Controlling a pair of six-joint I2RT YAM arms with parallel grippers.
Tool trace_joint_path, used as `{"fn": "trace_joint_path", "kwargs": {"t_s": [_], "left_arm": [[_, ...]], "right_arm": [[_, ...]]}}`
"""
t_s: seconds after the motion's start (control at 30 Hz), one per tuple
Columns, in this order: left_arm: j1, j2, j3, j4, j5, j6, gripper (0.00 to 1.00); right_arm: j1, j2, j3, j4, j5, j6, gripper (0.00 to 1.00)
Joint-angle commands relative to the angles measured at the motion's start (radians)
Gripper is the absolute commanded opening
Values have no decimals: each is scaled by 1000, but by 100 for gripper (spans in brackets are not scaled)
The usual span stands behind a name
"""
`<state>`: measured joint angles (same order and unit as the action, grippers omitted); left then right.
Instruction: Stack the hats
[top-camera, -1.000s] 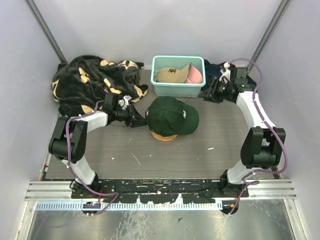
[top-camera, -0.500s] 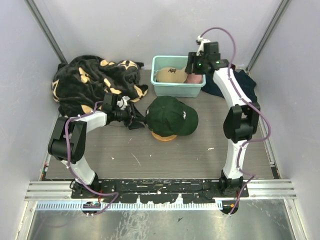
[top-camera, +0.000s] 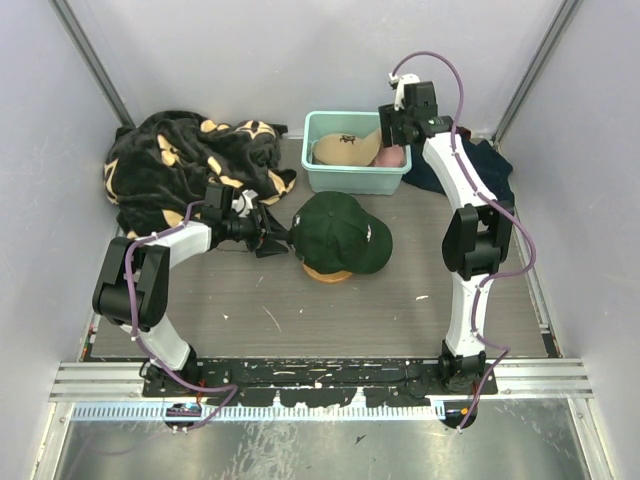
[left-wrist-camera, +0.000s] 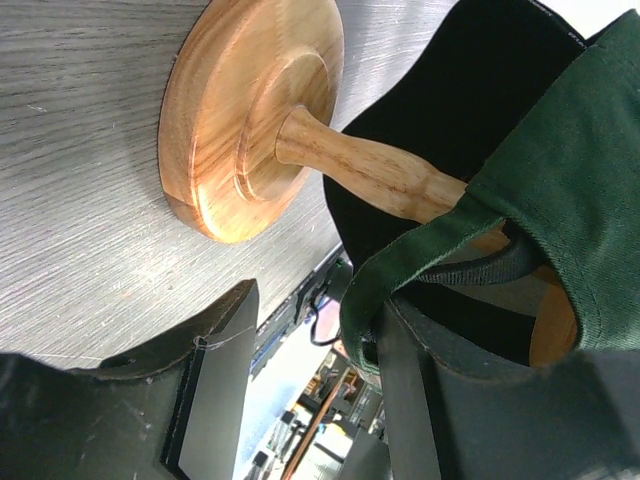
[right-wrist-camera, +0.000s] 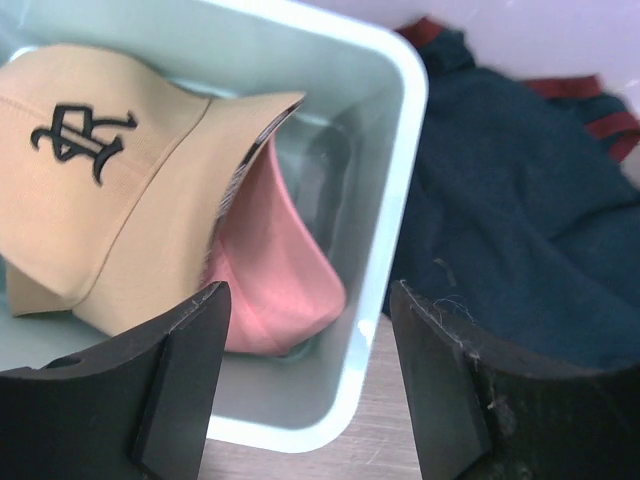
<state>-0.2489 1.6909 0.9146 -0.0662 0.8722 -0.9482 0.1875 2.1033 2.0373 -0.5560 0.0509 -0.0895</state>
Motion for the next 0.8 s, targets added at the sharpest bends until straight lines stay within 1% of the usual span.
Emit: {"fn": "trace_joint_path", "kwargs": {"t_s": [0.0, 0.3, 0.77], "left_arm": [[10, -17, 23, 10, -6, -20, 57], [10, 0, 44, 10, 3, -26, 58], [33, 17, 58, 5, 15, -28, 59]], "right_arm": [[1, -54, 115, 30, 89, -98, 70], [0, -29, 115, 35, 114, -117, 69], [0, 69, 163, 24, 32, -92, 67]]}}
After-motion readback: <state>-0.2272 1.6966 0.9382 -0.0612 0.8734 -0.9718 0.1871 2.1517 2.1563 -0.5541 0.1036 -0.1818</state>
